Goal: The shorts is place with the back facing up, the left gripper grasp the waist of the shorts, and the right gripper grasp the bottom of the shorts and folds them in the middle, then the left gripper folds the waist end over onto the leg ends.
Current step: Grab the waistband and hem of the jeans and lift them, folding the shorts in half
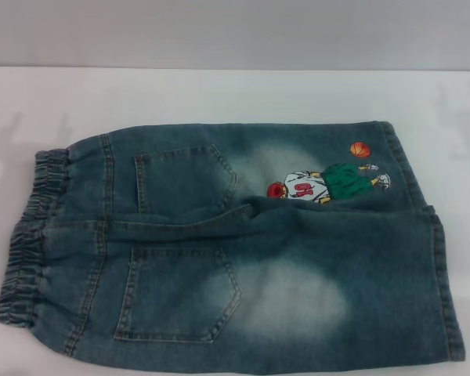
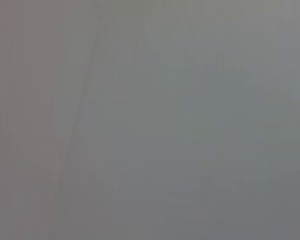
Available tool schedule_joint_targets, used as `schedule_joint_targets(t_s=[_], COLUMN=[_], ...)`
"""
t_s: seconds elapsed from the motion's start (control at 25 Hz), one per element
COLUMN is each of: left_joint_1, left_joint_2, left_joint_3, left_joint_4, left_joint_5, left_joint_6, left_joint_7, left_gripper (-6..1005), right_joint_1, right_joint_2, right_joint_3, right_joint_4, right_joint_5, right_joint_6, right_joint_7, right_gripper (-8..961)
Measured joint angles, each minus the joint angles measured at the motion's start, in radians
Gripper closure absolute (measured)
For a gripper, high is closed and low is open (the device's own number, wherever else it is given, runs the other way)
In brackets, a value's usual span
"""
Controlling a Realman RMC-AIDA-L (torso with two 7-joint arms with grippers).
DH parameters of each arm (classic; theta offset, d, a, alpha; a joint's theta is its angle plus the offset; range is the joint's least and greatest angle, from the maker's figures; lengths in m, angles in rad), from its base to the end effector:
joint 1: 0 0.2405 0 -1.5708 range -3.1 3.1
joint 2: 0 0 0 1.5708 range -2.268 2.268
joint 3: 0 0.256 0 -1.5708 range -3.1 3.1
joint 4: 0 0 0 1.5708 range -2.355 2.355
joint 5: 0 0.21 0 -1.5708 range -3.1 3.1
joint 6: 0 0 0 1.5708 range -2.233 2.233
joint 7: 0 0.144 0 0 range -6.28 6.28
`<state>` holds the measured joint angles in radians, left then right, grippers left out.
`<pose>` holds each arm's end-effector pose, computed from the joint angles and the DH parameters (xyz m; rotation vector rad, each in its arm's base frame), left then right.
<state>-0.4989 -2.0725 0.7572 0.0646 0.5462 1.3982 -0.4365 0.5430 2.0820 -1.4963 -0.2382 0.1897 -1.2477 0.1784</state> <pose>-0.3215 0.3426 0.0509 -1.3828 -0.4891 -0.9940 0.2725 0.3843 0.0439 -1.4237 0.3078 0.9107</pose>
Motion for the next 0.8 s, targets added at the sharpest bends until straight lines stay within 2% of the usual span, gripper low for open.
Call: schedule_joint_targets(t_s=[0.32, 0.56, 0.8], left_joint_1=[-0.005, -0.006, -0.043], left_joint_2=[0.003, 0.000, 0.005], left_joint_3=[-0.036, -0.106, -0.084], left_joint_4=[-0.014, -0.020, -0.021], left_joint_5=[-0.007, -0.010, 0.032], left_joint_6=[-0.002, 0.005, 0.002], left_joint_7=[-0.002, 0.001, -0.037], left_gripper=[172, 186, 199], right_joint_1=[0.019, 0.024, 0.037], right_joint_2=[0.002, 0.003, 0.001], right_joint_3=[0.003, 0.005, -0.003], right_joint_4=[0.006, 0.009, 0.017], right_joint_5=[0.003, 0.024, 0.028], right_joint_6=[0.002, 0.010, 0.032], right_joint_7=[0.001, 0.001, 0.010], right_gripper=[395, 395, 395])
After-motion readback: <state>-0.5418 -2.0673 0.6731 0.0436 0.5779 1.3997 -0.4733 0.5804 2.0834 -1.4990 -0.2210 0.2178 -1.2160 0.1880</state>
